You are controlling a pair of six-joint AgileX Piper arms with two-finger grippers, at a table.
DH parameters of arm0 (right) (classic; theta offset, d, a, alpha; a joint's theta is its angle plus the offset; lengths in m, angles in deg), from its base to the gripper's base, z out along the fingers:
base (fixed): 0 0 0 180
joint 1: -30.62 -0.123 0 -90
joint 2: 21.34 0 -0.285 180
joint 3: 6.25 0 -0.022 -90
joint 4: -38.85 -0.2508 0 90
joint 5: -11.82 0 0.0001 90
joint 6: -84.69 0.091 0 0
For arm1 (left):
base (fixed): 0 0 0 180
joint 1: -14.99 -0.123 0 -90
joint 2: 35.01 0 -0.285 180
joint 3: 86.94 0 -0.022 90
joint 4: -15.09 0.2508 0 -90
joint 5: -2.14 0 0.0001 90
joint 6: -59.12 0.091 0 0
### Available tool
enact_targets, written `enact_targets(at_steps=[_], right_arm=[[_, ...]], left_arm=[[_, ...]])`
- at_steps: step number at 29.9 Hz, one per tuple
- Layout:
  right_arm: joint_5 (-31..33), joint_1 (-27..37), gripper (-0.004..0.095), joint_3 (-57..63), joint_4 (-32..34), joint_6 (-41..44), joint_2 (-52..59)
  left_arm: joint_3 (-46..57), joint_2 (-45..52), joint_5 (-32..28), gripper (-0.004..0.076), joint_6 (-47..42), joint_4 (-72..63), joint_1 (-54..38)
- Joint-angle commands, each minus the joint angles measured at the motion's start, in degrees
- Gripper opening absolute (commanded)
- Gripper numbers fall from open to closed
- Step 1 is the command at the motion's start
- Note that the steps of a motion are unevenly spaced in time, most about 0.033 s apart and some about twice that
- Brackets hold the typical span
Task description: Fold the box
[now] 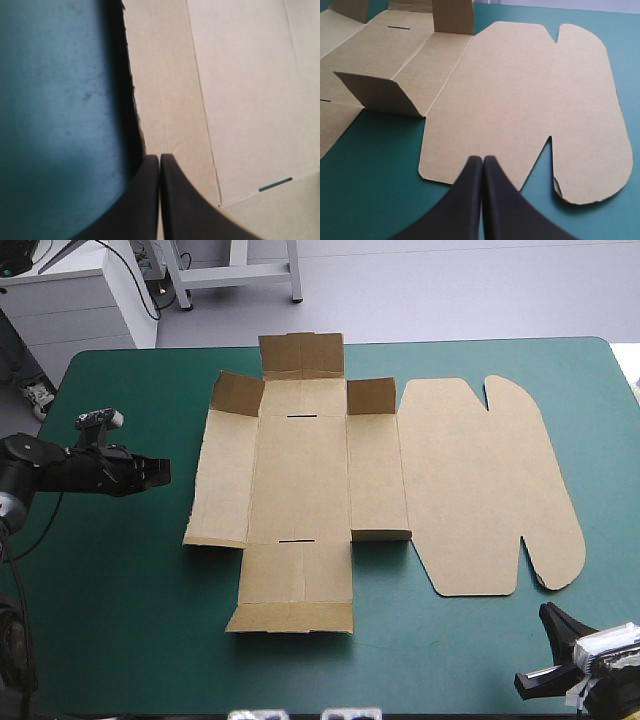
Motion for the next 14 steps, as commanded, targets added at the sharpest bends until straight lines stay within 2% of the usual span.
enact_targets(at_steps=[1, 7, 9, 11, 14], right_arm=[[-4.4, 0.4, -0.002, -1.5, -0.2, -0.2, 1.3], [-4.4, 0.4, -0.002, -1.5, -0.2, -0.2, 1.3], [-4.4, 0.4, -0.002, -1.5, -0.2, -0.2, 1.3], [-4.4, 0.4, -0.002, -1.5, -0.2, -0.2, 1.3], [-4.4, 0.4, -0.002, -1.5, -0.2, -0.2, 1.3]], left_arm=[[-4.9, -3.0, 2.9, -0.0009, -0.6, -4.3, -0.4], [-6.3, -8.9, 6.3, -0.0004, -2.7, -4.2, -0.4], [-6.3, -10.3, 6.9, 0.0026, -2.6, -3.2, -0.4], [-6.3, -11.2, 7.8, 0.0094, -2.6, -2.4, -0.4], [-6.3, -11.6, 8.4, 0.0254, -2.6, -1.9, -0.4]])
